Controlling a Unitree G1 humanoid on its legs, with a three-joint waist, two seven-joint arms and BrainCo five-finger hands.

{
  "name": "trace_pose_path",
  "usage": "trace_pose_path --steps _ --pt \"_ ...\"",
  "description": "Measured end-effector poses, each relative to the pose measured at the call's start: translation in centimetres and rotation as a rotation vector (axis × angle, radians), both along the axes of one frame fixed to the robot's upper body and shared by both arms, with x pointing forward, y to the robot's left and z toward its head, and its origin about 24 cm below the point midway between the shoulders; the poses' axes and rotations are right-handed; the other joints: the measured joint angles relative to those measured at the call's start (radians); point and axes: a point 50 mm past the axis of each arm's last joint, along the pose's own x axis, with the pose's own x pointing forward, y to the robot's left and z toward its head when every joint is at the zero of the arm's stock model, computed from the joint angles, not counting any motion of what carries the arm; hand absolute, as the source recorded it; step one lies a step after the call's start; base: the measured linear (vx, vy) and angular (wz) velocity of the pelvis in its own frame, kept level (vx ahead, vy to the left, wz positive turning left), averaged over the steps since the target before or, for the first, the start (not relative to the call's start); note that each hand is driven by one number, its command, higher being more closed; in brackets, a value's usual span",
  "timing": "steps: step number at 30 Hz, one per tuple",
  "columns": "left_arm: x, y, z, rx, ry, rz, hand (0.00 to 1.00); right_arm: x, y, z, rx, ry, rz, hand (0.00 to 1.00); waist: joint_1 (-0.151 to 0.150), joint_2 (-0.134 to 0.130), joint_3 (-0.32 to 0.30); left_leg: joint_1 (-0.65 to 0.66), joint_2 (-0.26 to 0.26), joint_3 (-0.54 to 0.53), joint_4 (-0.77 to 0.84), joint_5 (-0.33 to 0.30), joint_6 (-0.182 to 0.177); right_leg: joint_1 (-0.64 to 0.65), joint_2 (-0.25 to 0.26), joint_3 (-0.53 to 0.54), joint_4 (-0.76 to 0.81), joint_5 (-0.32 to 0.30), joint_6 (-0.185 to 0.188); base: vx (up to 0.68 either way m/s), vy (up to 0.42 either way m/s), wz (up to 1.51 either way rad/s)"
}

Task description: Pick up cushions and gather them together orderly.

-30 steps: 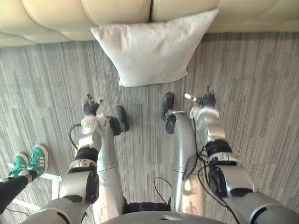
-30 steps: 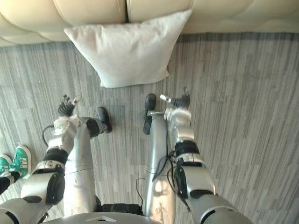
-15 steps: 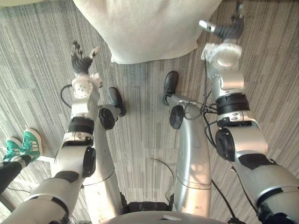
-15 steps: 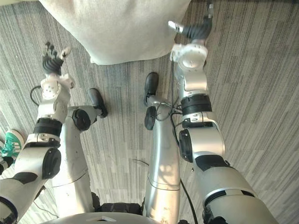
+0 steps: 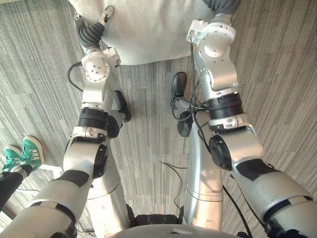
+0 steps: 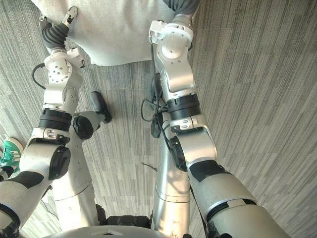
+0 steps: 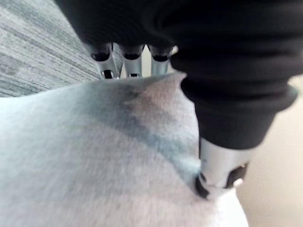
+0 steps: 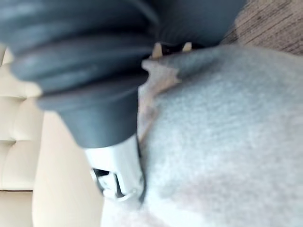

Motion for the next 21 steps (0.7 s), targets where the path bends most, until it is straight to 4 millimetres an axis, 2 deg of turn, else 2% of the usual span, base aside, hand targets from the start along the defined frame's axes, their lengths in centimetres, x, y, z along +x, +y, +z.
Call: trace_pose_path --steps 1,3,5,6,7,10,12,14,17,19,21 --pt "-0.5 -0.1 -0.4 -0.005 -0.01 -0.006 1.0 -0.4 0.2 -1.6 0.03 0.022 0.034 1.0 -0.005 0.0 0.0 0.029 0.001 0.003 -0.014 0.001 -0.002 0.029 0.005 -0.001 -0.017 0.004 -0.004 -0.02 -0.019 -0.08" --pt "-1.0 0.0 -1.2 -0.008 -0.01 -0.005 1.0 -0.9 0.6 -3.4 0.024 0.047 0.065 1.0 -0.012 -0.002 -0.001 0.076 0.002 0.011 -0.038 0.002 -0.004 0.072 0.009 0.002 -0.041 0.008 -0.004 -0.02 -0.028 -0.13" --pt "-1.9 0.3 -3.5 -0.015 0.021 0.004 1.0 -2.1 0.9 -6.4 0.016 0.091 0.117 1.0 -0.018 -0.002 -0.002 0.181 0.003 0.027 -0.09 0.005 -0.01 0.174 0.017 0.002 -0.098 0.017 -0.006 -0.02 -0.042 -0.17" --pt "-2.1 0.3 -4.0 -0.018 0.03 0.005 1.0 -2.4 0.9 -6.9 0.013 0.101 0.122 1.0 -0.019 -0.002 -0.002 0.201 0.003 0.029 -0.1 0.006 -0.011 0.193 0.018 0.002 -0.109 0.018 -0.005 -0.01 -0.044 -0.1" --pt "-2.8 0.3 -5.5 -0.033 0.051 0.0 1.0 -3.2 0.6 -8.4 0.01 0.125 0.137 1.0 -0.019 -0.004 -0.004 0.264 0.001 0.034 -0.133 0.009 -0.016 0.258 0.02 0.001 -0.145 0.024 -0.003 -0.01 -0.042 -0.06" --pt "-4.3 0.0 -8.2 -0.063 0.092 -0.012 1.0 -5.0 0.3 -10.6 0.006 0.156 0.158 1.0 -0.015 -0.003 -0.005 0.388 -0.003 0.047 -0.196 0.014 -0.02 0.384 0.025 -0.001 -0.214 0.03 -0.002 0.0 -0.034 -0.04" --pt "-6.2 -0.5 -11.3 -0.094 0.149 -0.034 1.0 -6.6 -0.3 -12.9 0.004 0.203 0.161 1.0 -0.009 -0.004 -0.014 0.527 -0.013 0.062 -0.264 0.017 -0.019 0.52 0.023 -0.001 -0.28 0.035 -0.001 0.05 -0.017 -0.02" --pt "-7.8 -0.9 -13.2 -0.109 0.187 -0.06 1.0 -7.9 -0.8 -14.5 0.017 0.242 0.159 1.0 -0.005 -0.006 -0.035 0.627 -0.018 0.072 -0.304 0.017 -0.02 0.62 0.023 -0.007 -0.32 0.038 -0.006 0.12 0.002 0.0" --pt "-10.0 -1.2 -16.1 -0.105 0.263 -0.088 1.0 -9.8 -1.6 -16.9 0.021 0.312 0.16 1.0 0.007 -0.006 -0.124 0.746 -0.033 0.084 -0.37 0.017 -0.021 0.737 0.018 -0.01 -0.38 0.034 0.0 0.13 0.026 0.02" --pt "-10.9 -1.3 -17.1 -0.089 0.29 -0.094 1.0 -10.6 -1.9 -17.6 0.019 0.334 0.159 1.0 0.017 -0.006 -0.138 0.835 -0.04 0.097 -0.406 0.016 -0.021 0.82 0.017 -0.007 -0.41 0.028 0.009 0.12 0.035 -0.01" --pt "-12.5 -1.0 -18.5 -0.069 0.336 -0.093 1.0 -11.6 -2.0 -18.7 -0.009 0.373 0.161 1.0 0.027 -0.006 -0.198 0.926 -0.046 0.112 -0.461 0.016 -0.021 0.909 0.019 -0.005 -0.47 0.032 0.016 0.14 0.041 -0.06"
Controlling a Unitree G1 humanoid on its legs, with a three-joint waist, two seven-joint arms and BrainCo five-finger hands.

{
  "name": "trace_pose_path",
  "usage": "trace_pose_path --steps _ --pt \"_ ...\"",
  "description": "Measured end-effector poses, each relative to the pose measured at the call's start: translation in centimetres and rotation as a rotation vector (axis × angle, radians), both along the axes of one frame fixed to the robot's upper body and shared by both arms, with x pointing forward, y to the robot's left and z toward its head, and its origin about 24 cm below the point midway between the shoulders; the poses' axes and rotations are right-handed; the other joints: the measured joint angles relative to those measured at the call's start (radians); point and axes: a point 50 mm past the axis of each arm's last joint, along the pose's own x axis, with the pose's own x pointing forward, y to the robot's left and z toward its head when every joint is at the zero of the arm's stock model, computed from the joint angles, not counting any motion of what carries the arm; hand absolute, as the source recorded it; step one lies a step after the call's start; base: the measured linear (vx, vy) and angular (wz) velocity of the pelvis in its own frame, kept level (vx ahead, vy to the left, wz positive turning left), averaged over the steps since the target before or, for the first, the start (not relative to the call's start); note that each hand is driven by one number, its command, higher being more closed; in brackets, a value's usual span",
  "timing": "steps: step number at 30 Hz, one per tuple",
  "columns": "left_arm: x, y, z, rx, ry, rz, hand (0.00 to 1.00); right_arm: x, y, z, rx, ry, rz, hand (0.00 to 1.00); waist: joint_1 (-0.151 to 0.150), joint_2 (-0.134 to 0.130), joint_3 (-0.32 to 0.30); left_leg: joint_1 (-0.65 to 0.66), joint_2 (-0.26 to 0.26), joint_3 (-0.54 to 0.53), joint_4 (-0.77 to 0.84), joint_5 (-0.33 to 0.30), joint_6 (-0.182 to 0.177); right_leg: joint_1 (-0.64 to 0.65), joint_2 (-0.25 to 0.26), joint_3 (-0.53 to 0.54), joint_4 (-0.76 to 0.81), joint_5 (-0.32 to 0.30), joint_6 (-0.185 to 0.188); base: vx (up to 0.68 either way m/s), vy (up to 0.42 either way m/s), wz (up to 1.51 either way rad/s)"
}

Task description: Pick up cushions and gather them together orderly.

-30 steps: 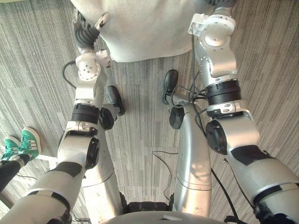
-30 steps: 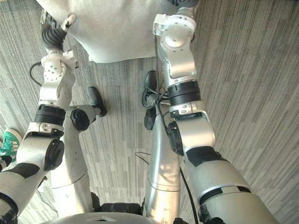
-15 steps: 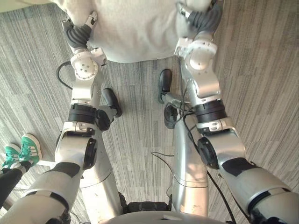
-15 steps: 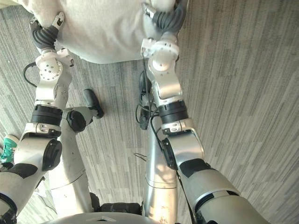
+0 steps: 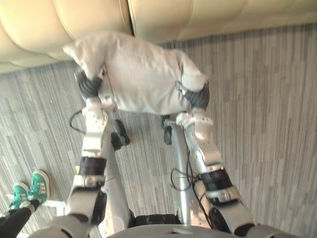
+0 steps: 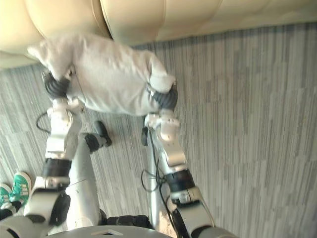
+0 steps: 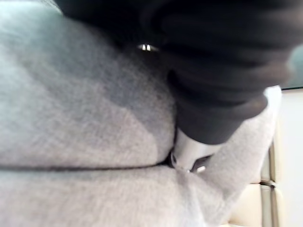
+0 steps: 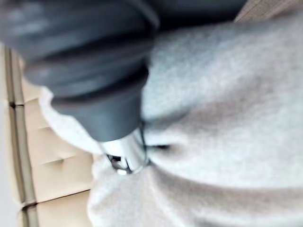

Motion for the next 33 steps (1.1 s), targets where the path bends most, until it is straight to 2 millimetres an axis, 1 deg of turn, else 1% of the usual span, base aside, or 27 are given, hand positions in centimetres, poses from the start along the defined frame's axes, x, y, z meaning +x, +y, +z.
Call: trace_pose_path --steps 3,5,6,7,8,9,10,12,15,17,18,19,20,21,22,23,24,25,26,27,28,29,30,31,32,33 --pt "-1.6 0.2 -0.5 0.001 0.011 -0.006 1.0 -1.4 0.0 0.3 -0.035 -0.018 0.008 1.0 0.016 0.001 -0.046 0.11 -0.005 0.023 -0.069 0.001 0.001 0.104 0.005 0.001 -0.071 0.007 -0.003 0.12 0.027 -0.1" --pt "-3.1 0.8 -0.7 0.003 0.015 0.01 1.0 -2.5 0.5 1.3 -0.055 -0.066 0.024 1.0 0.018 0.003 -0.109 0.197 -0.01 0.048 -0.139 0.014 -0.008 0.184 0.006 0.003 -0.138 0.02 -0.013 0.15 0.051 -0.13" --pt "-3.3 0.8 -0.7 0.003 0.016 0.011 1.0 -2.7 0.5 1.5 -0.06 -0.075 0.026 1.0 0.019 0.004 -0.12 0.206 -0.011 0.049 -0.147 0.016 -0.01 0.193 0.006 0.004 -0.145 0.021 -0.013 0.19 0.038 -0.07" --pt "-3.7 0.8 -0.7 0.002 0.012 0.013 1.0 -3.0 0.6 2.3 -0.069 -0.109 0.035 1.0 0.022 0.004 -0.146 0.246 -0.019 0.057 -0.182 0.023 -0.017 0.225 0.005 0.007 -0.165 0.024 -0.007 0.16 0.026 -0.05" --pt "-3.9 0.8 -0.8 0.002 0.013 0.013 1.0 -3.1 0.6 2.5 -0.07 -0.122 0.034 1.0 0.025 0.004 -0.156 0.267 -0.023 0.062 -0.202 0.027 -0.019 0.24 0.004 0.009 -0.174 0.024 -0.006 0.19 0.026 -0.12" --pt "-4.3 0.8 -1.0 0.002 0.023 0.008 1.0 -3.2 0.7 2.9 -0.09 -0.14 0.032 1.0 0.03 0.006 -0.184 0.296 -0.027 0.077 -0.234 0.036 -0.022 0.255 0.003 0.017 -0.187 0.024 -0.007 0.15 0.012 -0.11" --pt "-4.5 0.8 -1.2 0.002 0.035 0.007 1.0 -3.3 0.7 3.1 -0.099 -0.151 0.032 1.0 0.029 0.01 -0.202 0.319 -0.032 0.08 -0.259 0.044 -0.025 0.271 0.003 0.018 -0.2 0.023 -0.007 0.15 0.006 -0.09" --pt "-4.7 0.6 -1.5 0.0 0.046 0.001 1.0 -3.3 0.7 3.1 -0.099 -0.152 0.032 1.0 0.029 0.013 -0.224 0.345 -0.039 0.087 -0.295 0.055 -0.031 0.286 0.003 0.019 -0.213 0.023 -0.008 0.13 -0.011 -0.01" --pt "-4.8 0.5 -1.5 -0.003 0.048 -0.003 1.0 -3.4 0.6 3.0 -0.097 -0.147 0.032 1.0 0.027 0.015 -0.229 0.372 -0.041 0.082 -0.319 0.067 -0.035 0.308 0.003 0.012 -0.208 0.014 -0.014 0.1 -0.029 0.07" --pt "-4.8 0.4 -1.7 -0.003 0.056 -0.01 1.0 -3.7 0.5 2.6 -0.095 -0.127 0.03 1.0 0.02 0.015 -0.229 0.367 -0.038 0.064 -0.3 0.068 -0.035 0.308 -0.002 -0.007 -0.182 -0.013 -0.017 0.03 -0.044 0.26" --pt "-5.1 0.4 -2.1 -0.003 0.077 -0.015 1.0 -4.1 0.3 2.0 -0.093 -0.099 0.031 1.0 0.019 0.016 -0.228 0.363 -0.034 0.041 -0.25 0.068 -0.035 0.323 -0.006 -0.013 -0.162 -0.045 -0.021 0.02 -0.039 0.24" --pt "-5.3 0.4 -2.3 -0.003 0.086 -0.016 1.0 -4.3 0.2 1.8 -0.094 -0.087 0.03 1.0 0.019 0.018 -0.227 0.36 -0.028 0.036 -0.221 0.068 -0.034 0.332 -0.005 -0.015 -0.157 -0.059 -0.026 0.01 -0.047 0.21" --pt "-5.9 0.3 -2.8 -0.004 0.115 -0.021 1.0 -4.8 0.0 1.0 -0.101 -0.05 0.031 1.0 0.022 0.023 -0.227 0.335 -0.007 0.016 -0.104 0.083 -0.011 0.364 -0.003 -0.021 -0.144 -0.081 -0.027 0.01 -0.043 0.11" --pt "-6.3 0.2 -3.2 -0.003 0.135 -0.028 1.0 -5.2 -0.2 0.6 -0.109 -0.028 0.034 1.0 0.023 0.027 -0.229 0.308 0.009 0.014 -0.021 0.107 0.024 0.383 -0.003 -0.025 -0.144 -0.09 -0.03 0.0 -0.038 0.09" --pt "-6.4 0.2 -3.3 -0.002 0.14 -0.03 1.0 -5.3 -0.2 0.5 -0.109 -0.025 0.037 1.0 0.024 0.028 -0.23 0.3 0.013 0.014 -0.003 0.115 0.031 0.387 -0.003 -0.025 -0.146 -0.09 -0.03 0.0 0.0 0.0" --pt "-6.8 0.2 -3.6 -0.002 0.156 -0.038 1.0 -5.5 -0.4 0.4 -0.122 -0.017 0.043 1.0 0.025 0.036 -0.233 0.261 0.031 0.014 0.065 0.165 0.037 0.404 -0.003 -0.028 -0.176 -0.088 -0.034 0.04 0.046 -0.03" --pt "-7.1 0.2 -3.9 0.001 0.171 -0.047 1.0 -5.6 -0.5 0.4 -0.128 -0.016 0.043 1.0 0.026 0.038 -0.235 0.218 0.04 0.015 0.091 0.192 0.043 0.418 -0.003 -0.029 -0.231 -0.079 -0.049 0.06 0.075 -0.09" --pt "-7.1 0.2 -4.0 0.002 0.174 -0.055 1.0 -5.7 -0.5 0.6 -0.125 -0.024 0.042 1.0 0.031 0.045 -0.239 0.204 0.037 0.018 0.077 0.172 0.049 0.426 -0.004 -0.027 -0.263 -0.074 -0.056 0.07 0.131 -0.2" --pt "-7.1 0.1 -4.0 0.0 0.174 -0.056 1.0 -5.8 -0.5 1.1 -0.121 -0.045 0.041 1.0 0.04 0.056 -0.244 0.202 0.024 0.024 0.016 0.132 0.056 0.423 -0.005 -0.02 -0.301 -0.07 -0.064 0.08 0.142 -0.28" --pt "-7.2 0.0 -4.0 -0.004 0.175 -0.062 1.0 -5.8 -0.5 1.6 -0.123 -0.068 0.043 1.0 0.045 0.081 -0.253 0.233 -0.004 0.028 -0.207 0.065 0.048 0.423 0.015 -0.028 -0.332 -0.066 -0.061 0.09 0.087 -0.3" --pt "-7.2 -0.1 -4.0 -0.013 0.171 -0.063 1.0 -5.8 -0.6 2.0 -0.13 -0.087 0.046 1.0 0.056 0.109 -0.258 0.257 0.005 0.024 -0.305 0.066 0.009 0.387 0.038 -0.042 -0.252 -0.089 -0.059 0.1 0.012 -0.45" --pt "-7.2 0.6 -3.8 0.021 0.164 -0.062 1.0 -5.7 -0.1 2.1 -0.108 -0.093 0.054 1.0 0.074 0.047 -0.228 0.273 -0.008 0.056 -0.279 0.098 -0.026 0.361 0.003 -0.062 -0.054 -0.157 -0.071 0.1 -0.064 -0.22" --pt "-7.4 1.1 -4.0 0.04 0.177 -0.058 1.0 -5.8 0.2 2.0 -0.096 -0.087 0.062 1.0 0.076 0.016 -0.221 0.266 -0.021 0.057 -0.232 0.078 -0.056 0.398 -0.011 -0.052 -0.07 -0.209 -0.061 0.12 -0.035 -0.02" --pt "-7.4 1.0 -4.7 0.037 0.214 -0.066 1.0 -5.6 0.0 1.9 -0.117 -0.082 0.069 1.0 0.072 0.0 -0.212 0.217 0.001 0.014 -0.123 0.051 -0.096 0.419 0.011 -0.041 -0.088 -0.215 -0.053 0.09 -0.001 0.18" --pt "-7.5 0.8 -5.3 0.033 0.241 -0.075 1.0 -5.5 0.0 1.9 -0.12 -0.083 0.069 1.0 0.082 0.008 -0.222 0.172 -0.012 -0.019 -0.109 0.034 -0.094 0.416 0.011 -0.028 -0.102 -0.212 -0.056 0.09 0.075 0.03" --pt "-7.6 0.8 -5.3 0.032 0.246 -0.077 1.0 -5.5 0.0 2.0 -0.119 -0.087 0.07 1.0 0.084 0.007 -0.226 0.156 -0.018 -0.022 -0.127 0.034 -0.088 0.409 0.012 -0.023 -0.108 -0.212 -0.055 0.1 0.152 -0.32"
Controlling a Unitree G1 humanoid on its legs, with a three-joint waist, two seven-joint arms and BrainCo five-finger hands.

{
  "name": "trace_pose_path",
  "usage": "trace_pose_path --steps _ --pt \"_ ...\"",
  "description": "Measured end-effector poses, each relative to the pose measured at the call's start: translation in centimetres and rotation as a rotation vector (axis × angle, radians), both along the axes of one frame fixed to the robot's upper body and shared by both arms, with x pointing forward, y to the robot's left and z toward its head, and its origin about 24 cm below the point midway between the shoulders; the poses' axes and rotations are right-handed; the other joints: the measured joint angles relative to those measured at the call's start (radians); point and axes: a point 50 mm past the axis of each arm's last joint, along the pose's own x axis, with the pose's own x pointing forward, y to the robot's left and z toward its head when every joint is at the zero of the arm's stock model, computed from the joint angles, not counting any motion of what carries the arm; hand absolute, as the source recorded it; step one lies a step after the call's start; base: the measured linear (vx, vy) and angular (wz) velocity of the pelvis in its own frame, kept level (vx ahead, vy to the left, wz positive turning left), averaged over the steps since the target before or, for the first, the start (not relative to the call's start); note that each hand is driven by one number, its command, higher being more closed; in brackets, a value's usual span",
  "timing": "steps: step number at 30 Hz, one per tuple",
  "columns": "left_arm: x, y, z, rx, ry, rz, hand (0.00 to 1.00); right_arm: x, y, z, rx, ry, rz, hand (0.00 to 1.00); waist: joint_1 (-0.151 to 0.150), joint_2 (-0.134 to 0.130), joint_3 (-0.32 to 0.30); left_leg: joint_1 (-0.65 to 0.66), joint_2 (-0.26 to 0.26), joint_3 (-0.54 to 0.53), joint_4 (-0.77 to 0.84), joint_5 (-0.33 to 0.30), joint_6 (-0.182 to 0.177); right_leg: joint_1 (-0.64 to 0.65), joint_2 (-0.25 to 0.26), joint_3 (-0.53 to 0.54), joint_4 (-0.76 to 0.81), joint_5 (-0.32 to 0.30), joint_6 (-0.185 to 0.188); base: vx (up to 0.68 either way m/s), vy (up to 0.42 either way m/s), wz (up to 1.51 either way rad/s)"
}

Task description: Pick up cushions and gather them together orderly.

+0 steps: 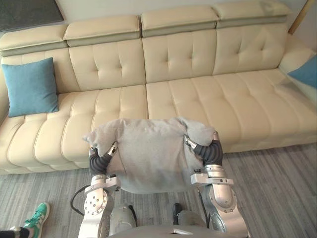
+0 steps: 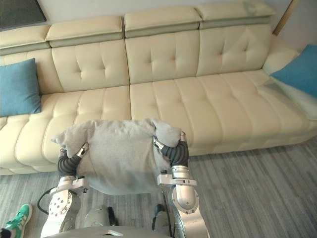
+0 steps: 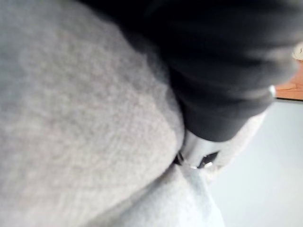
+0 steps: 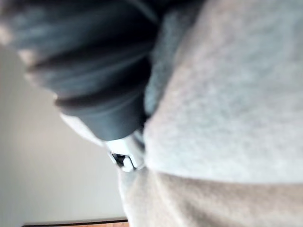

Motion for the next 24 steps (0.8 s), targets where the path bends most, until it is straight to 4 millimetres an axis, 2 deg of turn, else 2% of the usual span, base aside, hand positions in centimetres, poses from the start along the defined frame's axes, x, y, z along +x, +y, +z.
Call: trace_pose_path --steps 2,3,4,6,8,9,10,11,12,13,14,16,17,18,19,20,21,22,24 --pt "-0.2 0.0 -0.2 -0.001 0.007 -0.009 1.0 0.3 0.1 0.2 0.005 -0.013 0.004 1.0 0.022 -0.007 -0.003 -0.015 -0.032 -0.015 -0.049 0.034 0.084 -0.028 -0.002 0.053 0.009 -0.015 0.027 0.17 0.199 -0.54" --pt "-0.4 0.3 -0.3 0.004 0.018 0.003 1.0 0.4 0.4 -0.4 0.005 0.012 0.021 1.0 0.018 -0.024 -0.017 -0.013 -0.049 0.008 -0.044 0.014 0.111 -0.038 -0.016 0.084 0.01 -0.024 0.045 0.27 0.228 -0.48" --pt "-0.5 0.5 -0.5 0.006 0.025 0.012 1.0 0.5 0.4 -0.8 0.007 0.031 0.034 1.0 0.015 -0.036 -0.024 -0.008 -0.059 0.026 -0.04 0.006 0.124 -0.044 -0.026 0.102 0.006 -0.026 0.06 0.36 0.264 -0.5" --pt "-0.6 1.0 -1.1 0.011 0.052 0.028 1.0 0.9 0.6 -2.4 0.009 0.098 0.057 1.0 0.019 -0.06 -0.04 0.02 -0.094 0.048 -0.048 -0.007 0.144 -0.052 -0.047 0.15 0.042 -0.007 0.118 0.33 0.183 -0.48" --pt "-0.4 1.3 -1.7 0.013 0.079 0.029 1.0 1.5 0.7 -3.7 -0.007 0.151 0.064 1.0 0.008 -0.065 -0.041 0.06 -0.122 0.065 -0.059 -0.023 0.17 -0.132 -0.073 0.157 0.24 0.021 0.237 0.33 0.131 -0.13" --pt "-0.3 1.4 -2.0 0.02 0.09 0.025 1.0 1.7 0.7 -4.3 -0.015 0.176 0.069 1.0 0.006 -0.065 -0.04 0.09 -0.13 0.067 -0.068 -0.031 0.178 -0.165 -0.079 0.153 0.332 0.064 0.256 0.29 0.077 0.01" --pt "-0.3 1.6 -2.3 0.024 0.107 0.024 1.0 1.9 0.7 -5.1 -0.024 0.206 0.078 1.0 0.002 -0.064 -0.039 0.14 -0.135 0.066 -0.097 -0.036 0.181 -0.194 -0.087 0.131 0.423 0.141 0.242 0.31 0.033 0.03" --pt "-0.5 1.7 -2.5 0.033 0.123 0.021 1.0 2.0 0.7 -5.9 -0.032 0.239 0.08 1.0 -0.006 -0.055 -0.033 0.219 -0.129 0.062 -0.149 -0.037 0.181 -0.203 -0.105 0.079 0.51 0.221 0.158 0.27 0.001 0.07" --pt "-0.5 1.8 -2.5 0.035 0.123 0.021 1.0 2.0 0.7 -6.0 -0.033 0.243 0.08 1.0 -0.009 -0.05 -0.03 0.238 -0.128 0.058 -0.164 -0.037 0.181 -0.203 -0.109 0.063 0.529 0.212 0.138 0.33 -0.018 0.11" --pt "-0.3 1.9 -2.4 0.038 0.114 0.027 1.0 2.0 0.9 -5.9 -0.033 0.24 0.091 1.0 -0.015 -0.048 -0.028 0.283 -0.128 0.05 -0.199 -0.037 0.18 -0.218 -0.121 0.023 0.551 0.145 0.092 0.32 -0.053 0.11" --pt "-0.1 2.1 -2.2 0.04 0.104 0.032 1.0 2.2 0.9 -5.7 -0.035 0.23 0.097 1.0 -0.022 -0.051 -0.03 0.319 -0.126 0.043 -0.225 -0.037 0.18 -0.246 -0.125 -0.014 0.515 0.09 0.067 0.37 -0.103 0.08" --pt "0.2 2.0 -2.0 0.039 0.092 0.028 1.0 2.3 0.8 -5.3 -0.032 0.212 0.097 1.0 -0.033 -0.047 -0.026 0.353 -0.107 0.038 -0.24 -0.038 0.177 -0.295 -0.101 -0.043 0.358 0.062 0.054 0.38 -0.184 0.08" --pt "0.2 1.9 -1.9 0.04 0.089 0.025 1.0 2.3 0.7 -5.2 -0.033 0.208 0.1 1.0 -0.043 -0.051 -0.028 0.367 -0.102 0.031 -0.238 -0.044 0.16 -0.292 -0.071 -0.038 0.184 0.114 0.048 0.41 -0.233 0.3" --pt "0.3 2.0 -1.6 0.055 0.077 0.015 1.0 2.1 0.7 -5.1 -0.024 0.203 0.101 1.0 -0.06 -0.085 -0.033 0.389 -0.131 -0.009 -0.236 -0.073 0.109 -0.245 -0.063 -0.003 -0.084 0.335 0.031 0.34 -0.221 0.23" --pt "0.6 1.6 -2.0 0.046 0.087 0.007 1.0 2.1 0.2 -5.3 -0.045 0.207 0.097 1.0 -0.055 -0.056 -0.028 0.397 -0.11 -0.036 -0.237 -0.093 0.097 -0.24 -0.043 -0.009 -0.064 0.318 0.029 0.29 -0.172 -0.01" --pt "1.1 1.0 -2.0 0.031 0.084 -0.003 1.0 2.6 -0.1 -4.9 -0.067 0.193 0.094 1.0 -0.046 -0.024 -0.026 0.387 -0.099 -0.084 -0.257 -0.085 0.112 -0.23 -0.019 -0.005 -0.097 0.324 0.021 0.18 -0.117 -0.25" --pt "1.1 0.7 -1.9 0.024 0.081 -0.012 1.0 2.7 -0.4 -4.8 -0.073 0.188 0.086 1.0 -0.044 -0.017 -0.019 0.383 -0.105 -0.102 -0.274 -0.072 0.117 -0.23 -0.015 -0.004 -0.104 0.324 0.021 0.23 -0.133 -0.13" --pt "1.6 0.0 -1.6 0.012 0.059 -0.038 1.0 2.5 -1.3 -4.9 -0.077 0.195 0.052 1.0 -0.045 -0.009 -0.014 0.382 -0.106 -0.121 -0.286 -0.034 0.106 -0.217 -0.014 -0.019 -0.095 0.3 0.01 0.19 -0.129 0.13" --pt "1.7 -0.3 -1.5 0.006 0.052 -0.039 1.0 1.9 -1.5 -4.9 -0.076 0.199 0.044 1.0 -0.049 0.002 -0.009 0.386 -0.092 -0.143 -0.254 -0.023 0.097 -0.183 -0.014 -0.046 -0.094 0.277 0.008 0.16 -0.107 0.44"
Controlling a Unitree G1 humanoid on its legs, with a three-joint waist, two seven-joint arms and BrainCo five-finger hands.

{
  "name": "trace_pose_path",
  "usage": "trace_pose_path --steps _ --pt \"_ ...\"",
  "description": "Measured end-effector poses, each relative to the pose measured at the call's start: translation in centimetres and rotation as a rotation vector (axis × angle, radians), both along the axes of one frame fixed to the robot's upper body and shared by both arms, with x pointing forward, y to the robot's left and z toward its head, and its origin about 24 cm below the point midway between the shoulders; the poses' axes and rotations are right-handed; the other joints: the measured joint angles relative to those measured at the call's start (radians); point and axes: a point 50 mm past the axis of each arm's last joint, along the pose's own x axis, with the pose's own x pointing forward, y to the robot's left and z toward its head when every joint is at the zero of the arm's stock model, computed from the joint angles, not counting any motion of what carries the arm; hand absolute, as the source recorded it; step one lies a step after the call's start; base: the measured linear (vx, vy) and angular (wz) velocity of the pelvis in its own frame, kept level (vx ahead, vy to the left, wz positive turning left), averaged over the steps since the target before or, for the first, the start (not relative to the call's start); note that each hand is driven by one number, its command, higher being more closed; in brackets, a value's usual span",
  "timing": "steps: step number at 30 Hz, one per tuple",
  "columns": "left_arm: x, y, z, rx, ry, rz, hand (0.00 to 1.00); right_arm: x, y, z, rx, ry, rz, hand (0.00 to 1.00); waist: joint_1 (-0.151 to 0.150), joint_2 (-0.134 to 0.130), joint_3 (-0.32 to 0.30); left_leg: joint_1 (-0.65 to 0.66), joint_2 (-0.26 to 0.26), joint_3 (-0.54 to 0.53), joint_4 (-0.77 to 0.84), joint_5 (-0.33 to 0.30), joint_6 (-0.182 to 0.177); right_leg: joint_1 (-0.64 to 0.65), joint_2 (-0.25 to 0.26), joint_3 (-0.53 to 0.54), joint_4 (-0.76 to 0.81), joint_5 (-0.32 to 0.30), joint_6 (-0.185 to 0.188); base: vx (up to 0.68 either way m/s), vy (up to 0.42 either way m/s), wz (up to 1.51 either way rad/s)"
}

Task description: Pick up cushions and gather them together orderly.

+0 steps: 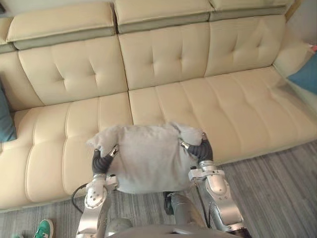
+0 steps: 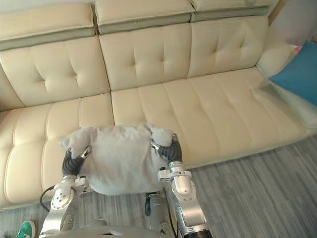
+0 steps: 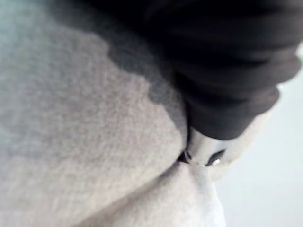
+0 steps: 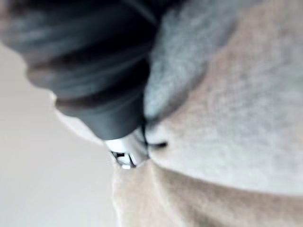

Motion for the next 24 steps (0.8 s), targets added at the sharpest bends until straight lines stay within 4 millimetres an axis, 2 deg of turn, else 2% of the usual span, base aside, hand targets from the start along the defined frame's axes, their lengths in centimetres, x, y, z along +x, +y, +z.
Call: trace_pose_path --steps 1,2,3,4,5,6,7,9,10,11,12,13,15,18,22,24 --pt "0.2 -0.3 0.4 -0.011 -0.018 -0.004 1.0 -1.0 -0.1 0.4 0.009 -0.01 -0.006 1.0 -0.001 0.012 0.008 -0.007 0.015 -0.025 0.078 0.006 -0.008 0.049 -0.003 -0.033 0.0 -0.031 0.001 0.17 -0.102 0.84" --pt "-0.2 -0.2 0.5 -0.011 -0.022 -0.004 1.0 -1.8 0.0 1.0 0.018 -0.028 -0.005 1.0 0.002 0.02 0.011 -0.06 0.03 -0.036 0.216 0.039 -0.031 0.091 -0.011 -0.057 -0.004 -0.054 0.001 0.15 -0.086 0.77" --pt "-0.3 -0.2 0.5 -0.01 -0.024 -0.004 1.0 -2.0 0.0 1.2 0.02 -0.037 -0.003 1.0 0.006 0.021 0.011 -0.083 0.036 -0.034 0.27 0.057 -0.036 0.102 -0.014 -0.064 -0.006 -0.061 0.001 0.13 -0.078 0.59" --pt "-0.6 -0.1 0.9 -0.01 -0.037 0.0 1.0 -2.3 0.0 1.8 0.025 -0.056 0.0 1.0 0.021 0.029 0.009 -0.157 0.053 -0.025 0.408 0.145 -0.04 0.131 -0.018 -0.075 -0.022 -0.085 -0.003 0.08 -0.048 0.3" --pt "-0.6 0.0 1.0 -0.01 -0.043 0.001 1.0 -2.3 0.0 1.8 0.026 -0.058 0.0 1.0 0.023 0.031 0.01 -0.179 0.064 -0.012 0.446 0.181 -0.034 0.145 -0.019 -0.078 -0.037 -0.087 0.0 0.14 -0.034 0.38" --pt "-0.7 -0.1 1.2 -0.014 -0.05 -0.003 1.0 -2.4 -0.1 1.8 0.025 -0.056 -0.005 1.0 0.029 0.032 0.012 -0.225 0.094 0.02 0.518 0.195 -0.02 0.17 -0.019 -0.078 -0.071 -0.087 -0.002 0.14 0.001 0.22" --pt "-0.7 -0.5 1.2 -0.022 -0.055 -0.013 1.0 -2.5 -0.3 1.9 0.022 -0.059 -0.013 1.0 0.034 0.038 0.008 -0.25 0.106 0.046 0.515 0.121 -0.015 0.173 -0.019 -0.078 -0.081 -0.086 -0.005 0.14 0.02 0.17" --pt "-0.7 -0.6 1.2 -0.028 -0.052 -0.015 1.0 -2.5 -0.3 2.2 0.024 -0.071 -0.016 1.0 0.037 0.044 0.005 -0.272 0.105 0.075 0.405 0.034 0.013 0.177 -0.022 -0.075 -0.099 -0.08 -0.014 0.13 0.07 -0.03" --pt "-0.9 -0.6 1.1 -0.03 -0.048 -0.017 1.0 -2.6 -0.3 2.2 0.024 -0.07 -0.018 1.0 0.036 0.043 0.003 -0.267 0.1 0.08 0.291 0.018 0.012 0.184 -0.023 -0.075 -0.109 -0.078 -0.013 0.15 0.141 -0.23" --pt "-1.1 -0.8 1.0 -0.033 -0.04 -0.023 1.0 -2.7 -0.5 2.1 0.022 -0.067 -0.026 1.0 0.038 0.056 -0.013 -0.237 0.093 0.083 0.087 0.071 0.026 0.178 -0.02 -0.074 -0.107 -0.076 0.008 0.12 0.147 -0.26" --pt "-1.1 -0.9 0.9 -0.035 -0.038 -0.025 1.0 -2.7 -0.6 2.1 0.022 -0.065 -0.03 1.0 0.039 0.055 -0.013 -0.23 0.09 0.08 0.047 0.091 -0.015 0.175 -0.018 -0.068 -0.105 -0.077 0.017 0.15 0.2 -0.37" --pt "-1.3 -0.8 0.7 -0.026 -0.026 -0.035 1.0 -2.8 -0.5 1.8 0.033 -0.051 -0.04 1.0 0.037 0.026 -0.025 -0.211 0.067 0.106 0.009 0.104 -0.025 0.168 -0.033 -0.037 -0.117 -0.055 0.049 0.18 0.206 -0.3" --pt "-1.4 -0.8 0.6 -0.014 -0.023 -0.05 1.0 -3.0 -0.5 1.7 0.046 -0.044 -0.051 1.0 0.037 -0.001 -0.041 -0.208 0.044 0.138 -0.002 0.104 -0.024 0.17 -0.048 -0.011 -0.162 -0.028 0.069 0.16 0.187 -0.34" --pt "-1.4 -0.8 0.6 -0.009 -0.023 -0.066 1.0 -3.0 -0.4 1.7 0.057 -0.044 -0.06 1.0 0.037 -0.008 -0.046 -0.166 0.014 0.167 -0.058 0.111 -0.014 0.201 -0.064 0.017 -0.22 -0.006 0.088 0.1 0.126 -0.21" --pt "-1.4 -0.8 0.3 -0.004 -0.011 -0.078 1.0 -2.9 -0.4 1.6 0.048 -0.042 -0.059 1.0 0.039 -0.009 -0.047 -0.156 -0.004 0.17 -0.11 0.124 -0.009 0.204 -0.07 0.022 -0.262 0.012 0.09 0.03 0.029 -0.03" --pt "-1.4 -0.8 -0.1 -0.001 0.006 -0.079 1.0 -2.2 -0.3 1.1 0.036 -0.031 -0.055 1.0 0.038 -0.014 -0.05 -0.152 -0.012 0.171 -0.142 0.141 -0.009 0.203 -0.069 0.028 -0.287 0.027 0.09 0.0 0.0 0.0"
